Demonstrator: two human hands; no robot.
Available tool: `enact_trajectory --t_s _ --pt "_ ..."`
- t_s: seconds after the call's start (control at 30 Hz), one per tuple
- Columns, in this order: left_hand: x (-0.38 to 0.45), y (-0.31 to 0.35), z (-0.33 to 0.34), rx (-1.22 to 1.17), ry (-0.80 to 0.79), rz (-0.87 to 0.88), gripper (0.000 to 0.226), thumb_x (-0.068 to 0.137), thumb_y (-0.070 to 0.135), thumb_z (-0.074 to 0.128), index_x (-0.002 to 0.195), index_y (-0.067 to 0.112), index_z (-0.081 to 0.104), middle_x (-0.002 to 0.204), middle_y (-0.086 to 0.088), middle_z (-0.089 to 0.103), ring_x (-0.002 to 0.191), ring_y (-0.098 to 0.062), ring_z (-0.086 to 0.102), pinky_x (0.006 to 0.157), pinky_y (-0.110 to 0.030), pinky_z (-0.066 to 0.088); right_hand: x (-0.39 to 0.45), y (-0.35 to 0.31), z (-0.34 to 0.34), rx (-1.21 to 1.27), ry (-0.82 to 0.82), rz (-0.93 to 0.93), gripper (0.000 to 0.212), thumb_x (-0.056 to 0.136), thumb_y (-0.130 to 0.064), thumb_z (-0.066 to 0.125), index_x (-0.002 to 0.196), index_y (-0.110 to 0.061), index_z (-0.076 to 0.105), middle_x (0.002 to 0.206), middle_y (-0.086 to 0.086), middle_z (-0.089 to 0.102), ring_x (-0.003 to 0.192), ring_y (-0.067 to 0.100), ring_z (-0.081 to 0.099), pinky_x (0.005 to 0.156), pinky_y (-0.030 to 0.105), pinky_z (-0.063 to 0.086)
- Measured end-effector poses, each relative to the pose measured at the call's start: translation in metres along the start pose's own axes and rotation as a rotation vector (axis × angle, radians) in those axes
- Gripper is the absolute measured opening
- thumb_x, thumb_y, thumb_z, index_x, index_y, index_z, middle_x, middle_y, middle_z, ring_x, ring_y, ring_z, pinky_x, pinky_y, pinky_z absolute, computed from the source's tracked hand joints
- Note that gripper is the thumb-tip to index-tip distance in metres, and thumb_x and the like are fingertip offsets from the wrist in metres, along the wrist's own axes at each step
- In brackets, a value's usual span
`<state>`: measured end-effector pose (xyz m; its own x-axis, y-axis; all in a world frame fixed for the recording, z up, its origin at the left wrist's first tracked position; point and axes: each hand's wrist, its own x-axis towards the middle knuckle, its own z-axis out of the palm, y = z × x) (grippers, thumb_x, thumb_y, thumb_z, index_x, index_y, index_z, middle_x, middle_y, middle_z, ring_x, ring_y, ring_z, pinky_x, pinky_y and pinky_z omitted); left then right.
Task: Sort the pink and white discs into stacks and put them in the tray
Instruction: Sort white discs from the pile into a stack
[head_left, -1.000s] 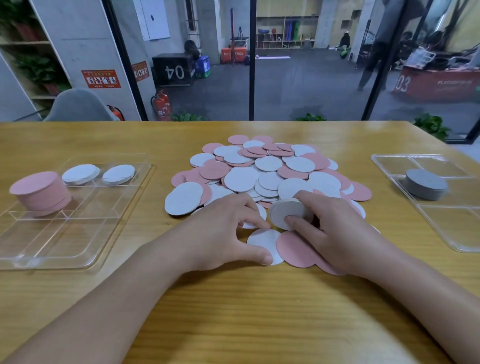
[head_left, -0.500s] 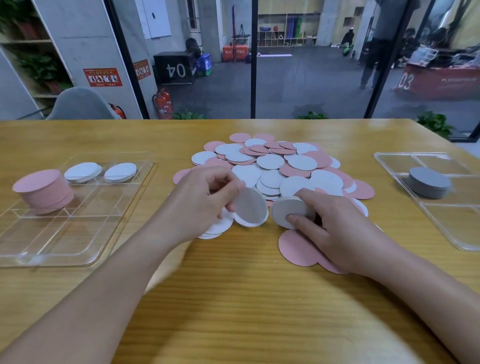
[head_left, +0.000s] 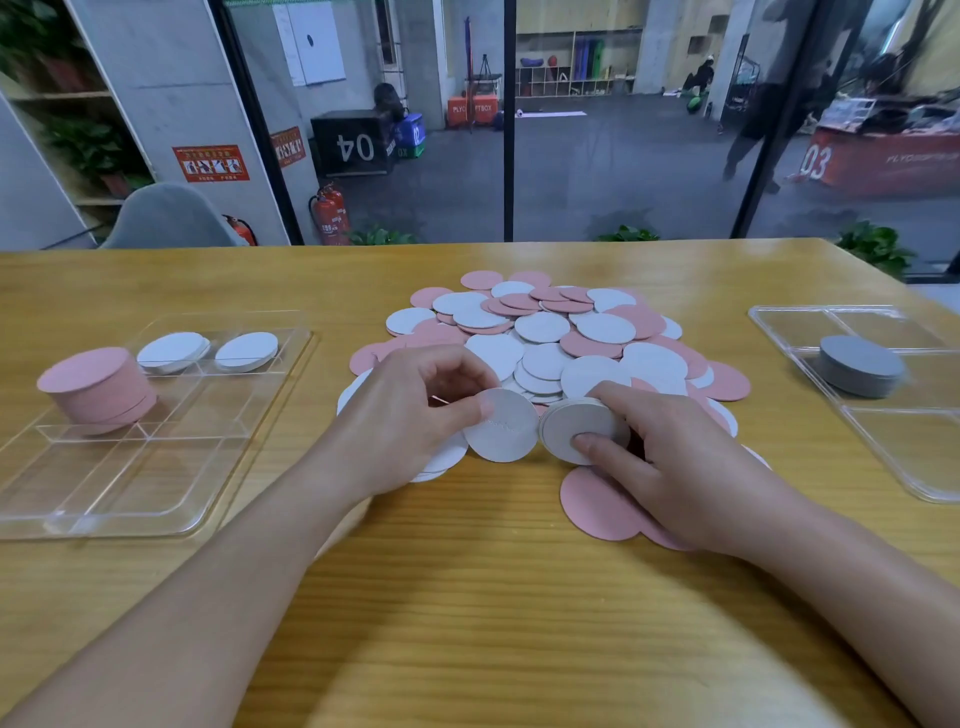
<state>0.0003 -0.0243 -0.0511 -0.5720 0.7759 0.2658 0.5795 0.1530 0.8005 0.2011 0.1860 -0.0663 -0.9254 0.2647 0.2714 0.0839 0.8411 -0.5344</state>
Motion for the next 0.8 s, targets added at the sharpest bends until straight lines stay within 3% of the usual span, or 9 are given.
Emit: enact_trajectory --t_s 0.13,0.27,0.43,0.53,0.6,0.7,0.8 --pt "0.000 0.004 0.002 -0.029 -0.003 0.044 0.011 0.099 0.011 0.081 0.098 0.023 0.081 0.098 0.009 0.079 0.092 -0.011 0.070 0.078 -0.027 0.052 0.001 0.001 0.000 0.000 0.013 -0.002 0.028 0.104 -0.042 0.061 0.083 -0.030 0.047 0.072 -0.007 0.055 0.079 0.011 0.049 0.058 0.028 0.028" --pt "0.000 0.003 0.003 -0.007 0.056 0.067 0.012 0.099 0.009 0.079 0.095 0.021 0.080 0.094 0.011 0.076 0.086 -0.006 0.065 0.074 -0.017 0.046 0.000 0.000 0.001 0.006 0.008 -0.011 0.028 0.104 -0.042 0.061 0.083 -0.029 0.048 0.071 -0.008 0.055 0.077 0.014 0.050 0.058 0.028 0.034" --pt "-0.001 0.007 0.008 -0.085 0.012 0.066 0.010 0.099 0.008 0.079 0.098 0.019 0.080 0.094 0.011 0.077 0.088 -0.007 0.068 0.076 -0.018 0.048 -0.001 0.001 0.002 0.020 0.013 -0.033 0.025 0.104 -0.043 0.062 0.086 -0.030 0.050 0.078 -0.009 0.058 0.075 0.015 0.052 0.058 0.027 0.036" --pt "-0.003 0.008 0.012 -0.129 -0.076 0.054 0.013 0.104 0.008 0.074 0.103 0.019 0.081 0.098 0.003 0.080 0.091 -0.016 0.071 0.080 -0.025 0.054 -0.001 -0.001 0.002 0.045 0.003 -0.038 0.007 0.103 -0.043 0.064 0.104 -0.038 0.058 0.088 -0.018 0.064 0.087 0.009 0.058 0.065 0.024 0.043" --pt "-0.005 0.010 0.016 -0.174 -0.160 0.061 0.018 0.105 0.002 0.068 0.106 0.015 0.080 0.100 0.000 0.081 0.089 -0.016 0.071 0.083 -0.026 0.057 -0.001 -0.002 0.004 0.043 -0.018 -0.058 0.007 0.103 -0.042 0.064 0.109 -0.038 0.060 0.091 -0.019 0.065 0.091 0.008 0.059 0.068 0.024 0.044" --pt "-0.008 0.014 0.017 -0.162 -0.208 0.058 0.024 0.106 -0.003 0.063 0.111 0.014 0.079 0.103 0.001 0.082 0.091 -0.017 0.075 0.087 -0.026 0.059 0.000 -0.003 0.007 0.002 -0.030 -0.081 0.018 0.105 -0.041 0.061 0.093 -0.029 0.055 0.082 -0.013 0.059 0.082 0.014 0.054 0.063 0.025 0.038" --pt "-0.008 0.013 0.001 0.078 -0.117 0.034 0.021 0.104 0.011 0.072 0.110 0.030 0.081 0.102 0.013 0.077 0.087 -0.005 0.069 0.080 -0.016 0.052 0.000 -0.003 0.008 0.000 -0.022 -0.080 0.028 0.106 -0.040 0.060 0.084 -0.028 0.047 0.083 -0.012 0.057 0.076 0.016 0.050 0.062 0.024 0.036"
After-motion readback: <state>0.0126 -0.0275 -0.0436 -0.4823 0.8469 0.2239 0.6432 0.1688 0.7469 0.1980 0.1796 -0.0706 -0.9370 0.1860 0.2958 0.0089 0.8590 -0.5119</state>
